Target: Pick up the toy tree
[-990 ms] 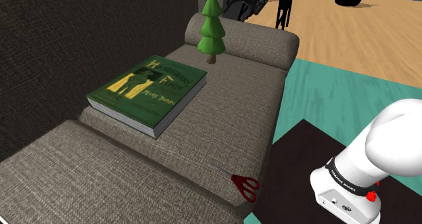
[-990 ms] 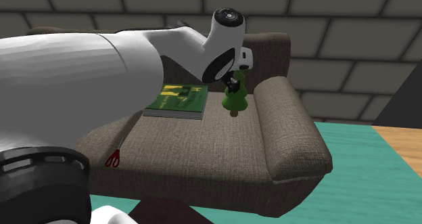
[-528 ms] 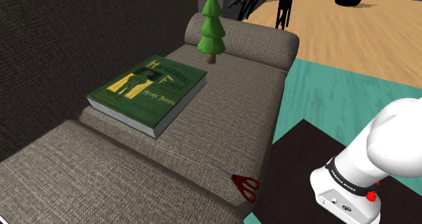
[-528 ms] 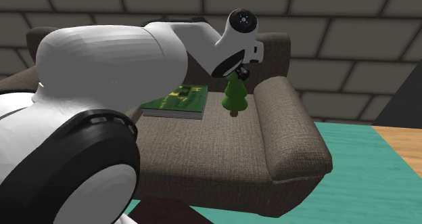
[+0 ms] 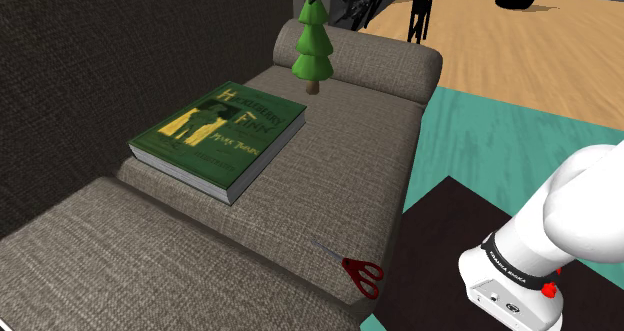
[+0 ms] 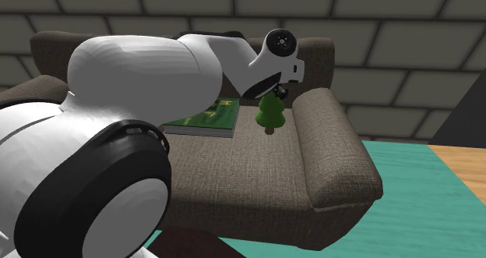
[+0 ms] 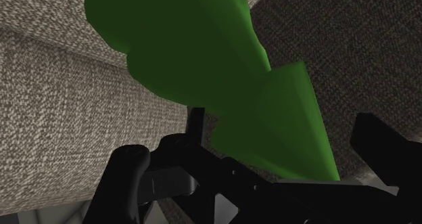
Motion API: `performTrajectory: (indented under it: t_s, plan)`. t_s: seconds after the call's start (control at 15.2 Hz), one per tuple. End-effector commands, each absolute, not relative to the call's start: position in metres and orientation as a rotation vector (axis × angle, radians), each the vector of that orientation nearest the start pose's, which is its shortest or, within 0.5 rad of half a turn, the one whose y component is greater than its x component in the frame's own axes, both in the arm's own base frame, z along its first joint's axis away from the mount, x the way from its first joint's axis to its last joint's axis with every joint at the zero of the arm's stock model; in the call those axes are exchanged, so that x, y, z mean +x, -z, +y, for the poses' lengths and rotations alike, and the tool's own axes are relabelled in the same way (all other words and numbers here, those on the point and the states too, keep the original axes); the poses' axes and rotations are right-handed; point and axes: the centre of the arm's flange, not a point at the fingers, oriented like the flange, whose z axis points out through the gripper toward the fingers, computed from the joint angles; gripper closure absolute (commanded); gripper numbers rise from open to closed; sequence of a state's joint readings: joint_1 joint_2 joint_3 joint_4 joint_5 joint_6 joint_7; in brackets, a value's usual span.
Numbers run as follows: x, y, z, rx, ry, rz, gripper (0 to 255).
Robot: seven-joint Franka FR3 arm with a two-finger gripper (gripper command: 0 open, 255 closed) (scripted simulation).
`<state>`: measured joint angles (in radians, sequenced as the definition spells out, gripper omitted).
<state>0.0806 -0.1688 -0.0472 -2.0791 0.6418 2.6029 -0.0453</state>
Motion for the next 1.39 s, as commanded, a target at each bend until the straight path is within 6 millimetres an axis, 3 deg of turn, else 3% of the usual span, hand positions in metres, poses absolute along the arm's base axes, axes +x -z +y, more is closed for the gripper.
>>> performTrajectory:
  t_s: [0.0, 0.07, 0.66, 1.32]
  plan:
    - [0.554, -0.574, 0.005, -2.453, 0.881, 0.452, 0]
    - [0.554, -0.573, 0.005, -2.453, 0.881, 0.452, 255]
    - [0.554, -0.574, 0.005, -2.453, 0.881, 0.452, 255]
    - [0.554, -0.626, 0.005, -2.453, 0.881, 0.452, 255]
